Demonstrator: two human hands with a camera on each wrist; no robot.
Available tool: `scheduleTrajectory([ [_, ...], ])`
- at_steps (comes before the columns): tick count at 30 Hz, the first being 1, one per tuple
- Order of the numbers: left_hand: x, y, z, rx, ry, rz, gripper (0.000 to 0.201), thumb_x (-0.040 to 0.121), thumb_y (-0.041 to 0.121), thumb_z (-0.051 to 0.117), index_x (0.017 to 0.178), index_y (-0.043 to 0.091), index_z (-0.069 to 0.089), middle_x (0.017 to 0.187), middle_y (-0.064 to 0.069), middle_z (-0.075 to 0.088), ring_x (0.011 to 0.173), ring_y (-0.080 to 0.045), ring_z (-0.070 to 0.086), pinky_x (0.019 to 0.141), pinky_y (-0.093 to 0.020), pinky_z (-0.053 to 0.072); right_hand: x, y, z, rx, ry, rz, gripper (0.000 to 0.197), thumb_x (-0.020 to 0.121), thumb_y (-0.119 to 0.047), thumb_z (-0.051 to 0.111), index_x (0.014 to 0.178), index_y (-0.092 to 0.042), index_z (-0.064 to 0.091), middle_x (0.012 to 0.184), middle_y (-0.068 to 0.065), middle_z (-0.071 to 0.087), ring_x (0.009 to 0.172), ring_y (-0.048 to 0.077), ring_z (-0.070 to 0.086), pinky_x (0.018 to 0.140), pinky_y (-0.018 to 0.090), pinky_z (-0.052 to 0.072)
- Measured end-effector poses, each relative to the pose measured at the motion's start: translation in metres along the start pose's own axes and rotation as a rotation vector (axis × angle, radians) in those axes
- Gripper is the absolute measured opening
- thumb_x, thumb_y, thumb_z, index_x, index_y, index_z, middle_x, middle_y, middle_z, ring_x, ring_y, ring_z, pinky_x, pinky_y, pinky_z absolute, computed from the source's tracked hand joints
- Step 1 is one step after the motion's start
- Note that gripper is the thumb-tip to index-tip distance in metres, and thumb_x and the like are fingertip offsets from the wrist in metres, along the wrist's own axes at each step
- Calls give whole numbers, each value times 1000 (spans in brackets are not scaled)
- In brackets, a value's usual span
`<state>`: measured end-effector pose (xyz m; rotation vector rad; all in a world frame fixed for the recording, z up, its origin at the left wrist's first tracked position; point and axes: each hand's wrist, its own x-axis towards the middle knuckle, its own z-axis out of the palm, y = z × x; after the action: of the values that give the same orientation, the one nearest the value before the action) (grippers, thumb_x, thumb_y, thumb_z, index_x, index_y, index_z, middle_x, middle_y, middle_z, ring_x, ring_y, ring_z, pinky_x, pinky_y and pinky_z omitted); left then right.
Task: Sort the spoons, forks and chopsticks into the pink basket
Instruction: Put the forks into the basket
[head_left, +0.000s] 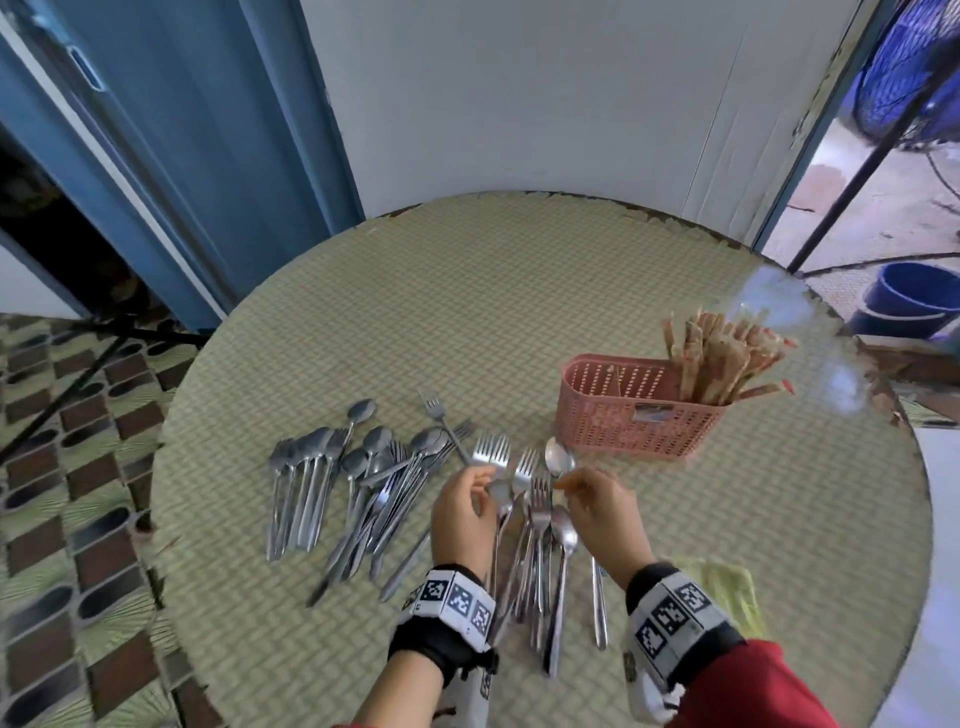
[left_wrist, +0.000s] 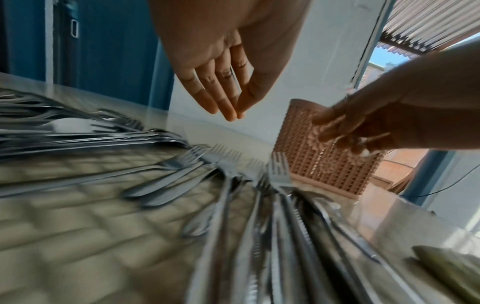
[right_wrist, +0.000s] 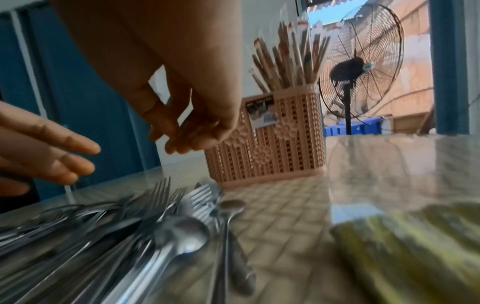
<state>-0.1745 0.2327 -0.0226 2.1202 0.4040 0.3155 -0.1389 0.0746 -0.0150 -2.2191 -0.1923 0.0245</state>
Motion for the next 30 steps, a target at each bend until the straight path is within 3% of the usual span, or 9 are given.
scheduleTrajectory([
  [3,11,-28,-13,105,-15,-50,27,84,0,58,106,14,63,108,1,65,98,-13,59,88,-25,47,2,2,18,-9,-61,193,18,86,-14,60,104,-15,60,95,3,62,79,12,57,62,8,39],
  [6,25,-50,-20,116,-71,-68,30,82,2,62,110,13,62,111,-1,64,107,-19,58,95,-35,48,5,4,37,-56,-95,290,35,83,-28,68,112,-15,54,92,1,59,88,17,56,76,24,45],
  [10,40,-67,-22,196,-198,-51,40,79,11,70,118,12,58,115,-4,61,109,-20,54,97,-33,43,2,3,52,-103,-70,318,25,78,-14,70,101,-14,59,80,-9,49,97,23,53,90,39,45],
  [14,49,-80,-20,231,-304,-47,39,77,12,72,114,12,59,95,-4,59,95,-23,56,87,-36,46,-5,-4,62,-65,37,312,12,82,-6,63,90,-14,61,80,-6,49,81,13,51,84,37,47],
  [17,53,-85,-21,287,-343,-30,23,82,11,66,104,11,61,96,-4,56,95,-24,56,88,-35,45,-8,-4,62,29,197,369,13,83,-1,58,89,-11,53,88,3,54,82,20,54,74,28,41],
  [21,54,-80,-23,296,-350,34,11,87,8,56,97,5,56,103,-9,55,100,-23,50,85,-25,35,-6,-2,52,207,345,494,17,85,-3,53,94,-14,45,88,8,63,73,34,64,67,47,54],
  [24,52,-71,-25,177,-345,8,13,92,5,48,105,2,51,106,-11,58,98,-25,54,76,-23,36,-3,-9,43,282,362,548,13,90,-6,51,103,-9,53,91,10,64,63,24,61,55,31,54],
  [27,55,-60,-23,123,-347,-38,22,94,7,42,115,2,47,109,-12,55,94,-26,53,71,-24,33,4,-15,47,192,265,553,17,88,-17,56,102,-8,57,88,9,64,70,18,57,68,33,51],
  [30,63,-52,-17,39,-337,-65,16,93,10,45,107,2,49,99,-11,55,84,-22,50,65,-21,29,12,-22,60,16,171,549,28,79,-24,66,101,-9,58,86,6,64,85,22,58,79,34,46],
])
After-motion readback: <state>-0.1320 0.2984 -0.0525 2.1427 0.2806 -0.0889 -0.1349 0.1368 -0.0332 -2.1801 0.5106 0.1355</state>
